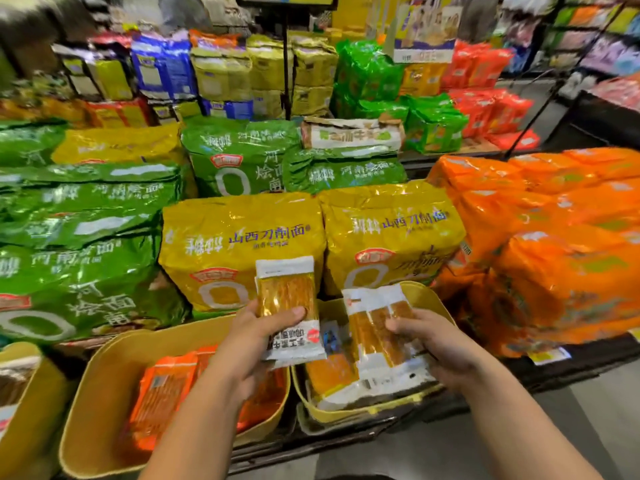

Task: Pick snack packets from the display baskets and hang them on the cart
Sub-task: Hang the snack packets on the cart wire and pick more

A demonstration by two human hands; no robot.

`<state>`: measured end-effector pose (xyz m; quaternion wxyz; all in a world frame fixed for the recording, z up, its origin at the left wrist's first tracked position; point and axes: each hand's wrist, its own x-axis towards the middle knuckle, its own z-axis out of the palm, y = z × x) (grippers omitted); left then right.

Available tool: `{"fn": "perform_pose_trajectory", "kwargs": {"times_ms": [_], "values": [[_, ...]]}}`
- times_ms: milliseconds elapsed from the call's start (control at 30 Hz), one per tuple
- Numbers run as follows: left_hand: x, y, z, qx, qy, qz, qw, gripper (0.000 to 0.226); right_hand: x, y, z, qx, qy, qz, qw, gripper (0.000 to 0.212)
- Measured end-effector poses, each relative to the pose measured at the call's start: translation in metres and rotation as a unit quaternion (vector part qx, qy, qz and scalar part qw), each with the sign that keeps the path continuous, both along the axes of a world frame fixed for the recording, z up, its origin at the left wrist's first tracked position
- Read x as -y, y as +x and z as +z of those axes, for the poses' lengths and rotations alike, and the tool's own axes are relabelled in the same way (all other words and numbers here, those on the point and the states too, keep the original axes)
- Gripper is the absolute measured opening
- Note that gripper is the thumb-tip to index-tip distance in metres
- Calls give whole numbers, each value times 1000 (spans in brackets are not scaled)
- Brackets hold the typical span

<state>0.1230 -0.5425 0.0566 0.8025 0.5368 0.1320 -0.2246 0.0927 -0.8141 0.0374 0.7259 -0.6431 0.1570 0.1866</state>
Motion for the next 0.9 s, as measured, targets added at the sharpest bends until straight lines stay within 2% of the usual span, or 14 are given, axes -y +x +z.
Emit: {"fn": "perform_pose_trajectory", "kwargs": {"times_ms": [33, 67, 133, 167, 233, 367, 633, 733, 800, 900], "values": [[5, -3, -4, -17, -5, 3, 1000, 94, 7, 0, -1, -5, 22, -7, 1000, 39], [12, -6, -9, -30, -8, 7, 999, 86, 13, 2, -2, -4, 49, -8, 999, 47], [26, -13, -11, -63, -45, -6, 997, 53, 16, 4, -2, 11, 88, -6, 996, 51], [32, -18, -9, -72, -63, -31, 995, 44, 14, 6, 0, 16, 94, 4, 995, 52], [41, -24, -11, -74, -97, -57, 991, 53, 11, 7, -2, 20, 108, 34, 993, 50], [42, -26, -18, -78, -151, -46, 984, 69, 6, 10, 2, 11, 90, 69, 993, 40], [27, -30, -22, -83, -165, -27, 982, 71, 14, 17, -1, 3, 49, 58, 997, 25], [27, -32, -23, -95, -132, -40, 986, 72, 6, 15, -7, 3, 24, 53, 998, 24], [31, -32, -20, -94, -67, -39, 993, 80, -2, 14, -8, 6, -3, 58, 998, 21], [33, -33, -18, -86, -12, 25, 996, 85, -7, 14, -7, 9, -23, 58, 998, 16]]}}
